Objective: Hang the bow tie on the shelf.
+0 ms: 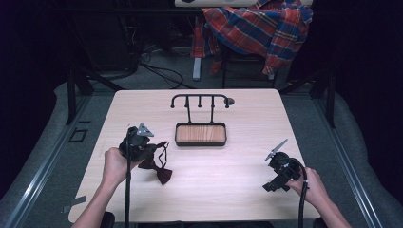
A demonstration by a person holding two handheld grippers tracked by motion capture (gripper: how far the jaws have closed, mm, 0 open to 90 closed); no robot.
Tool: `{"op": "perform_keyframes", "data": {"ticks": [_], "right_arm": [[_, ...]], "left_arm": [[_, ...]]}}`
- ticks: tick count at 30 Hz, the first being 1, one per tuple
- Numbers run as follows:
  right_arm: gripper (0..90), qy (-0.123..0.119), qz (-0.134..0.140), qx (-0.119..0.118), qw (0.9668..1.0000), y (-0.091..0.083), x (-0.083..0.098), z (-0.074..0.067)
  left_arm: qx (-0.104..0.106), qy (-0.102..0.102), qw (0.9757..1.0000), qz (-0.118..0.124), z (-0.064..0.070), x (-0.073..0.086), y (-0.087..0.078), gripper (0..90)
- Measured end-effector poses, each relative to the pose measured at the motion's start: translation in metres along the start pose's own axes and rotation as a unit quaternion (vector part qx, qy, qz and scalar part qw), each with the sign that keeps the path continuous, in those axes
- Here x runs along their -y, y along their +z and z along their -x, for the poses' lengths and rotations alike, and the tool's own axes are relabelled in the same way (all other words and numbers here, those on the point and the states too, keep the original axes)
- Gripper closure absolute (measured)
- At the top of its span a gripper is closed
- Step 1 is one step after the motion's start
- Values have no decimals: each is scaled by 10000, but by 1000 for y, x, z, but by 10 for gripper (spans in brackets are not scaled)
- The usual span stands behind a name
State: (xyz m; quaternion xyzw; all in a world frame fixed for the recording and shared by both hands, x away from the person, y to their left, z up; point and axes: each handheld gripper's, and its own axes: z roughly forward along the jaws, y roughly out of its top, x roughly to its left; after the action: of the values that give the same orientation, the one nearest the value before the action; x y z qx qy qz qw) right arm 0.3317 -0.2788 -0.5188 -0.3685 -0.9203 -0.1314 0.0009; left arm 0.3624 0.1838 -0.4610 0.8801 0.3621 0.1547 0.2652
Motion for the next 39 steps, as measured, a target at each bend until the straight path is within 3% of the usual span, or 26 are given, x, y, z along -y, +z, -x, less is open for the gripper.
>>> {"op": "perform_keyframes", "data": {"ticks": [11,39], "right_arm": [[148,-23,46,28,10000,0,0,-3],[148,-20,16,6,10000,1,1,-2]], "left_arm": [[-130,-200,9997,94,-16,-4,-3,875],[-189,-183,9994,208,-28,-28,4,874]]}}
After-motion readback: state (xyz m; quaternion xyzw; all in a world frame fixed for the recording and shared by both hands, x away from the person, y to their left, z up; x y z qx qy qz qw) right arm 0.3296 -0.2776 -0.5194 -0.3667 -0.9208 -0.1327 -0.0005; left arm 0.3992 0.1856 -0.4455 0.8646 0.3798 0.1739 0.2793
